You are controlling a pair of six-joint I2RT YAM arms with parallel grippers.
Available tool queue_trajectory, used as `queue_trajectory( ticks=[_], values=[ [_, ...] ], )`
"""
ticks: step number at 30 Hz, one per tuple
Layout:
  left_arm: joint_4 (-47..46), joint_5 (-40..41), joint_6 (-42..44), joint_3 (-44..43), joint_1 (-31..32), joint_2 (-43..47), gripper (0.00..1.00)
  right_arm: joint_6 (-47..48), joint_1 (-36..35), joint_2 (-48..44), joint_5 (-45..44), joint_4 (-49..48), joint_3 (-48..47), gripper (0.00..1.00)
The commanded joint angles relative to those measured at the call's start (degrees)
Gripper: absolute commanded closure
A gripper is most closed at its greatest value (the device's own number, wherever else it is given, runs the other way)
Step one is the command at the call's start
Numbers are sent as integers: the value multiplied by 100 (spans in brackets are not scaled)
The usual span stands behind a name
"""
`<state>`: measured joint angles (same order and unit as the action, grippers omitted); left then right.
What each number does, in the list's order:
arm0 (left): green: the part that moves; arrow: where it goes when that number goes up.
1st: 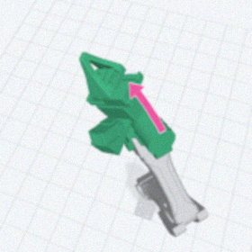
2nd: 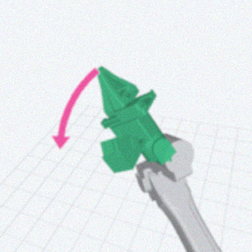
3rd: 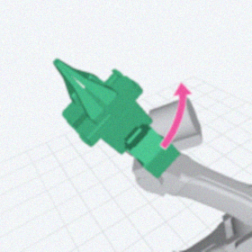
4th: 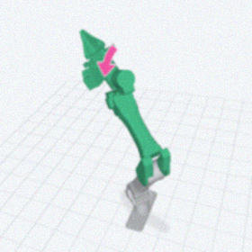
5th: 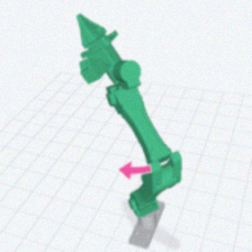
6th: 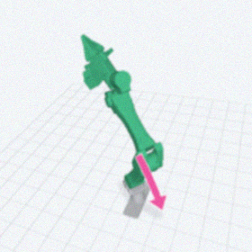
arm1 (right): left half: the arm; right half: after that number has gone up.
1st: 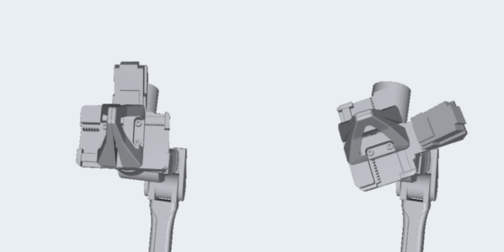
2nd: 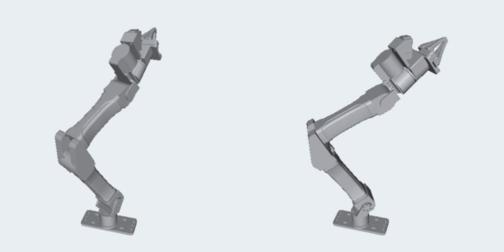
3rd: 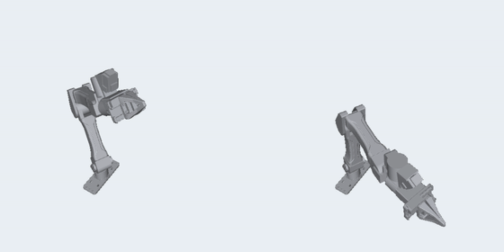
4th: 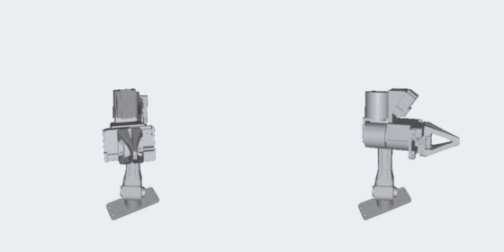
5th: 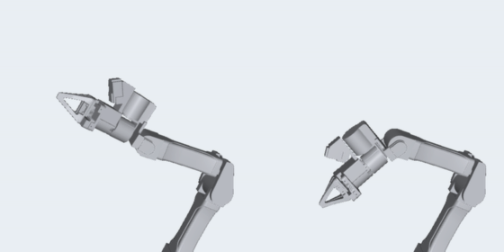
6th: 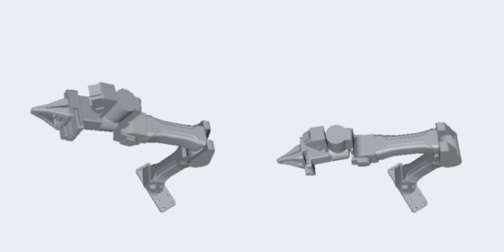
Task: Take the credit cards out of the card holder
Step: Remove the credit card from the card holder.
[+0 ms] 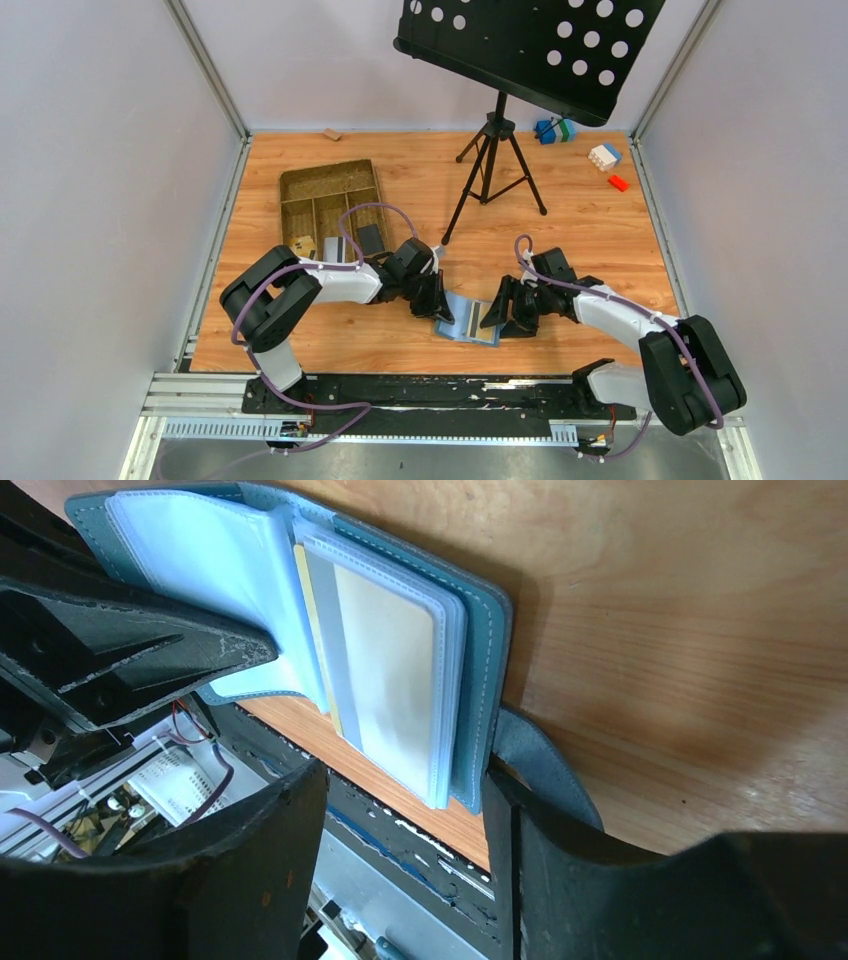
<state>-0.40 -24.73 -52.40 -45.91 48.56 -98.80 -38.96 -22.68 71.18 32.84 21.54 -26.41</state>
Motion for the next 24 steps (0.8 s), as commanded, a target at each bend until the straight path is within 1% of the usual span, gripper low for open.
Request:
queue_trajectory(
  ticks=[1, 5, 8, 12, 14, 16, 18, 21, 24],
  values=[
    [14, -130, 78, -204, 122, -168, 100, -298, -42, -6, 550, -999, 16, 45],
    [0, -190, 55, -234, 141, -237, 100, -180, -43, -60, 366, -711, -67, 56],
    [10, -215, 35, -243, 137, -216, 100, 21, -44, -102, 108, -251, -171, 59],
    [-170, -363, -74, -228, 136, -232, 100, -106, -40, -108, 228, -489, -52, 60],
    [-295, -451, -159, -210, 134, -273, 100, -207, -44, -43, 380, -690, 9, 64],
    [-442, -525, -254, -140, 137, -304, 100, -213, -42, 2, 403, -668, -31, 67],
    [-532, -562, -310, -83, 137, -285, 100, -122, -39, -1, 299, -475, -110, 64],
    [-479, -556, -300, -80, 137, -257, 100, 71, -36, -145, 15, 32, -250, 50],
    [-392, -535, -259, -119, 137, -220, 100, 64, -26, -505, -80, 216, -240, 44]
  ],
)
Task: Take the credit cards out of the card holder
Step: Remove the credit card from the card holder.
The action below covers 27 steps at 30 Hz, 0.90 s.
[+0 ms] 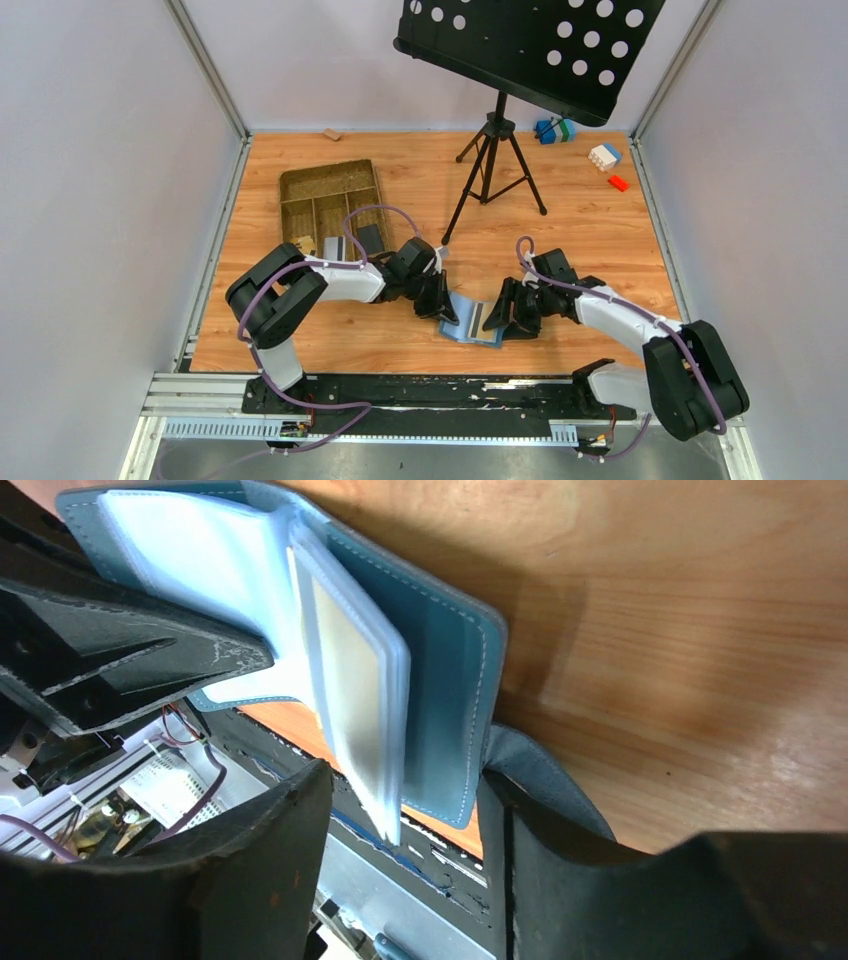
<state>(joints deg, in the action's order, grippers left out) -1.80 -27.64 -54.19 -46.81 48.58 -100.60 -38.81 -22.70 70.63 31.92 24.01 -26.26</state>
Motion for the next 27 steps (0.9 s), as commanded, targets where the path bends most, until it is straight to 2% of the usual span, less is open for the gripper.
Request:
queue_trajectory(
  ticks=[1, 7, 18, 22, 27],
  values=[
    [-219, -231, -63, -30, 134, -39, 100, 7, -24, -581, -19, 10, -235, 43],
    [-181, -198, -54, -5, 130, -62, 100, -133, -24, -1168, -64, 99, -167, 45],
    [-401, -271, -176, 128, 134, -70, 100, -403, -24, -850, 382, -499, -71, 55],
    [-448, -285, -197, 151, 134, -72, 100, -580, -24, -648, 491, -810, -8, 65],
    [-406, -295, -180, 119, 134, -80, 100, -532, -24, -335, 421, -761, -39, 85]
  ],
)
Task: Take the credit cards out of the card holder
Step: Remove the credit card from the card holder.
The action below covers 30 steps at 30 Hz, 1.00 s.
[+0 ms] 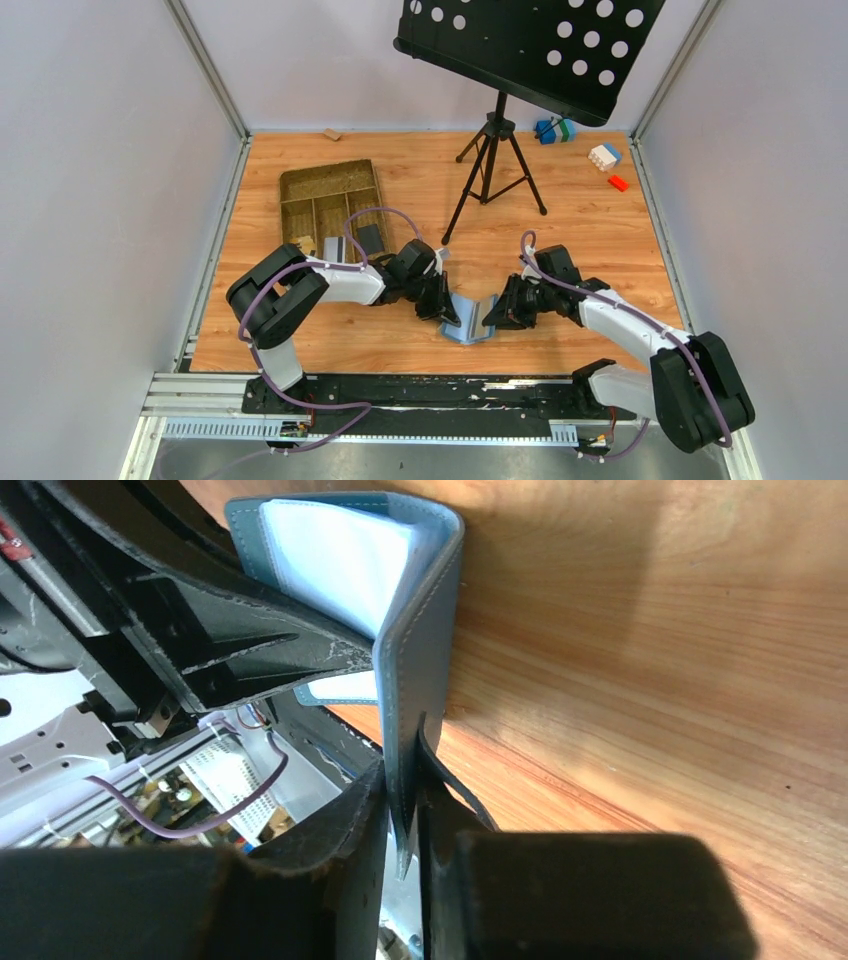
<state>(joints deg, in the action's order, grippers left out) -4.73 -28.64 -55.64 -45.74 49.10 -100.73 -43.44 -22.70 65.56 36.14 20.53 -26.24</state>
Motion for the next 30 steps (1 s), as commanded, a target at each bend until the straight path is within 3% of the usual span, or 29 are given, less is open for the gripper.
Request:
queue_trajectory(
  ticks=[1, 12, 17, 24, 30],
  values=[
    [-101, -194, -24, -2, 78, -74, 100, -73, -18, 203, -12, -410, -34, 88],
    [100, -273, 61, -78, 56, -380, 100, -264, 55, 22, 401, -1211, 216, 91],
    [744, -139, 283, -263, 56, -604, 100, 4, 59, 439, 54, -795, 206, 100],
    [1636, 200, 778, -576, 64, -791, 100, 129, 55, 1103, 4, -803, 102, 100],
    [1861, 319, 906, -623, 72, -818, 100, 473, 59, 1316, -552, -99, -153, 100]
  ],
)
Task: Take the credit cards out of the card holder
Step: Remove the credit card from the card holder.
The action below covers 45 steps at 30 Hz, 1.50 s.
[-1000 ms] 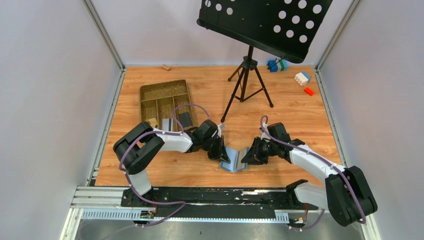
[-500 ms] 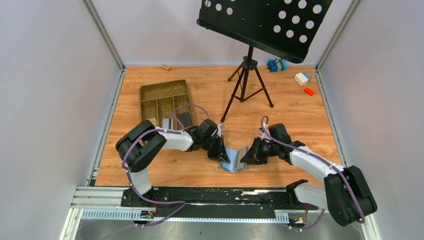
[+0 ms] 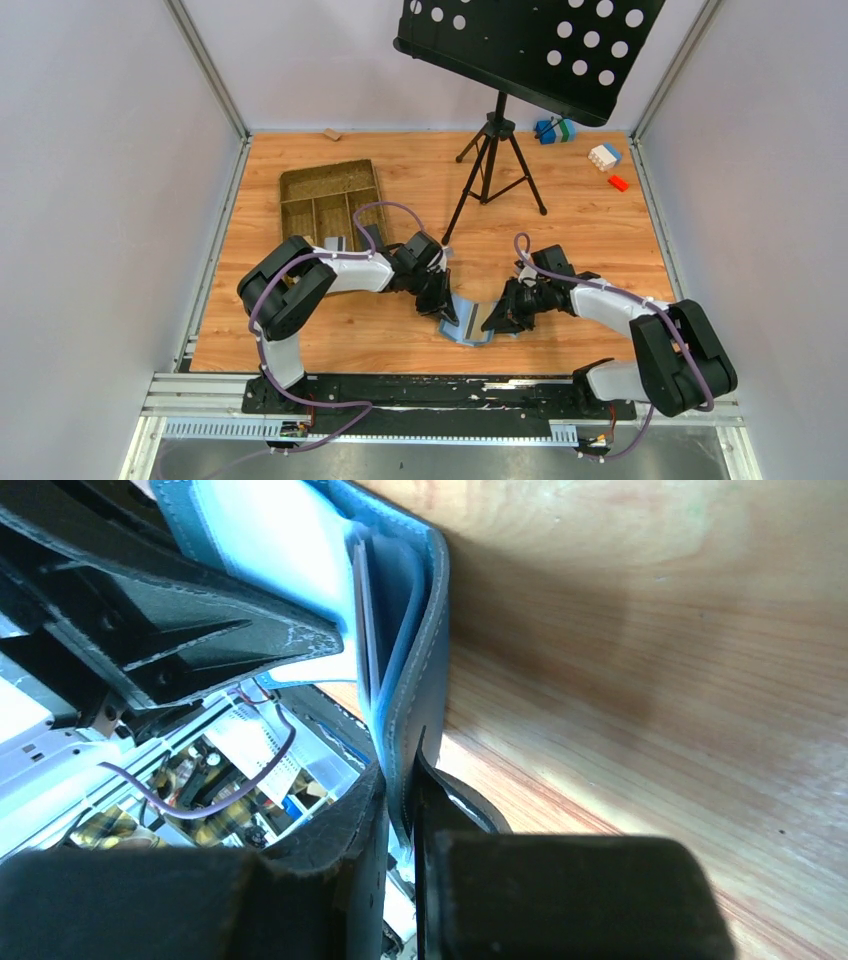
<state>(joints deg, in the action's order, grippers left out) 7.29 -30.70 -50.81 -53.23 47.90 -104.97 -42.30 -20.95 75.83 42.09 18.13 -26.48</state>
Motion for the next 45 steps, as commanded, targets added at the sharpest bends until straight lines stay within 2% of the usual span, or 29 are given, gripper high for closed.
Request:
queue_trajectory(
  ticks=[1, 4, 8, 12, 13, 17, 21, 24, 26, 28, 30, 35, 37, 42, 45],
  values=[
    [731, 578, 452, 109, 190, -386, 100, 431, -119, 283, -1213, 241, -172, 100],
    [990, 767, 559, 8, 185, -299, 100, 603, -112, 105, -1189, 350, -229, 100],
    [1286, 898, 690, -238, 179, -102, 99, 566, -111, -545, -864, 42, -182, 100],
    [1803, 1257, 929, -589, 176, 147, 83, 555, -111, -1159, -743, 44, -306, 100],
    [1951, 1387, 992, -669, 176, 240, 75, 560, -111, -1245, -755, 113, -357, 100],
    [2445, 1910, 1141, -906, 167, 799, 56, 653, -81, -1356, -912, 551, -575, 100],
    [3063, 2376, 1281, -1213, 158, 1273, 52, 703, -75, -1375, -938, 803, -727, 100],
    [3330, 2443, 1347, -1386, 158, 1569, 52, 624, -67, -1491, -903, 820, -799, 100],
    [3155, 2069, 1391, -1376, 158, 1831, 55, 553, -67, -1555, -812, 783, -838, 100],
    [2488, 1484, 1324, -1145, 163, 2069, 61, 470, -66, -1617, -537, 621, -850, 100],
    [1758, 915, 1065, -857, 157, 2236, 64, 348, -63, -1695, -264, 416, -822, 100],
    [516, 133, 268, -334, 136, 2327, 72, 68, -71, -2140, 315, -150, -713, 100],
    [169, -31, 36, -184, 124, 2419, 73, -11, -67, -2357, 442, -284, -674, 100],
    [38, -174, -164, -7, 44, 2655, 68, -443, -67, -2716, 756, -856, -407, 100],
    [-509, -419, -494, 240, 18, 2793, 67, -826, -65, -2817, 1007, -1420, -215, 100]
  ],
)
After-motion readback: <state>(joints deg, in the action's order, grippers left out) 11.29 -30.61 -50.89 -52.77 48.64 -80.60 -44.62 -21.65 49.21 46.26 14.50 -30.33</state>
